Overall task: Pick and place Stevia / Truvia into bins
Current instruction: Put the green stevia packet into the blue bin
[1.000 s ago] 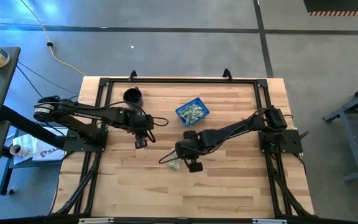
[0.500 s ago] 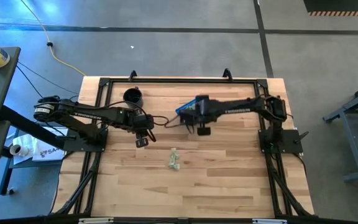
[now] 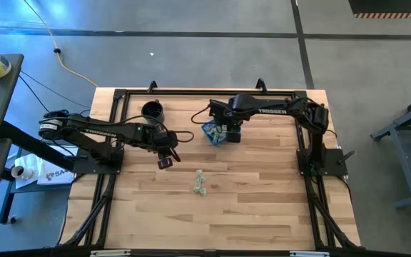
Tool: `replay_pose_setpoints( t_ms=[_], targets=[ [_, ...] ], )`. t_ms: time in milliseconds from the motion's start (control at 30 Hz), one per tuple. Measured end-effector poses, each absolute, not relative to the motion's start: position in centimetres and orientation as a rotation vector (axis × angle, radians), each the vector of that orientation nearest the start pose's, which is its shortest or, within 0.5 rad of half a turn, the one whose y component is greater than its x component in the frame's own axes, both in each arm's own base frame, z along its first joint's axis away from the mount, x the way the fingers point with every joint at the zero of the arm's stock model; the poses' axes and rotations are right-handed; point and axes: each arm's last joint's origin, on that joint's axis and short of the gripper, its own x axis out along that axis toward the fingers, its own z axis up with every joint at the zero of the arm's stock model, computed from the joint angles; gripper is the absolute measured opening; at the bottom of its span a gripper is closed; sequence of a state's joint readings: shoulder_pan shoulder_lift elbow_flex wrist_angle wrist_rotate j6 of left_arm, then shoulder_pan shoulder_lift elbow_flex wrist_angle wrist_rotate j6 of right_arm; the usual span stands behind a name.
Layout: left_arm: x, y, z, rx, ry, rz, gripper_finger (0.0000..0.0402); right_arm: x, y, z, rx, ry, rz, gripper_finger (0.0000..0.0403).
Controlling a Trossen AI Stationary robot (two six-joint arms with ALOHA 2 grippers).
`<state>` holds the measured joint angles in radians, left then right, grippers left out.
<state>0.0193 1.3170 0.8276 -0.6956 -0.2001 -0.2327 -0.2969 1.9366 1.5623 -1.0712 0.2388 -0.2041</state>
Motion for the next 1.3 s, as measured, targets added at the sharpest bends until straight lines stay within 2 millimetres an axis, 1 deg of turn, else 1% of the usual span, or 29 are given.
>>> replay_pose_setpoints(
  t_ms=[100,200,300,400,500,633,767,900,1000,1067,1200,1300],
  targets=[
    [23.7,1.0,20.7,-0.109,1.138,0.316,0.0152,35.2,-11.5,22.0,-0.037,1.549,-0.263,0.0168],
    [24.7,0.8,20.5,-0.093,1.099,0.198,0.0152,34.9,-11.0,22.0,0.030,1.573,-0.191,0.0205],
    [25.9,0.6,20.0,-0.065,1.044,0.085,0.0152,35.2,-10.2,22.0,0.033,1.568,-0.130,0.0232],
    [27.2,0.5,19.4,-0.056,0.995,0.054,0.0152,35.3,-9.2,22.0,0.027,1.566,-0.100,0.0250],
    [28.0,0.5,18.8,0.004,0.976,-0.025,0.0152,34.9,-7.8,22.2,0.043,1.558,-0.089,0.0261],
    [28.8,0.0,18.1,0.084,0.931,-0.180,0.0152,33.1,-4.4,21.6,0.079,1.549,-0.076,0.0268],
    [29.7,0.0,18.7,0.245,0.808,-0.240,0.0152,30.9,-0.7,21.1,0.137,1.511,-0.112,0.0272],
    [30.0,0.0,19.0,0.317,0.751,-0.273,0.0152,29.3,2.2,20.8,0.240,1.457,-0.157,0.0281],
    [30.2,-0.1,18.6,0.328,0.755,-0.324,0.0153,28.7,3.7,20.7,0.270,1.407,-0.191,0.0291],
    [30.2,-0.2,17.8,0.339,0.782,-0.361,0.0161,28.5,4.5,20.5,0.268,1.376,-0.209,0.0299],
    [30.6,-0.4,16.7,0.434,0.795,-0.419,0.0202,28.4,5.7,20.0,0.241,1.345,-0.226,0.0314],
    [30.6,-0.4,16.5,0.472,0.789,-0.438,0.0236,28.2,6.2,19.5,0.247,1.340,-0.237,0.0323]
  ],
)
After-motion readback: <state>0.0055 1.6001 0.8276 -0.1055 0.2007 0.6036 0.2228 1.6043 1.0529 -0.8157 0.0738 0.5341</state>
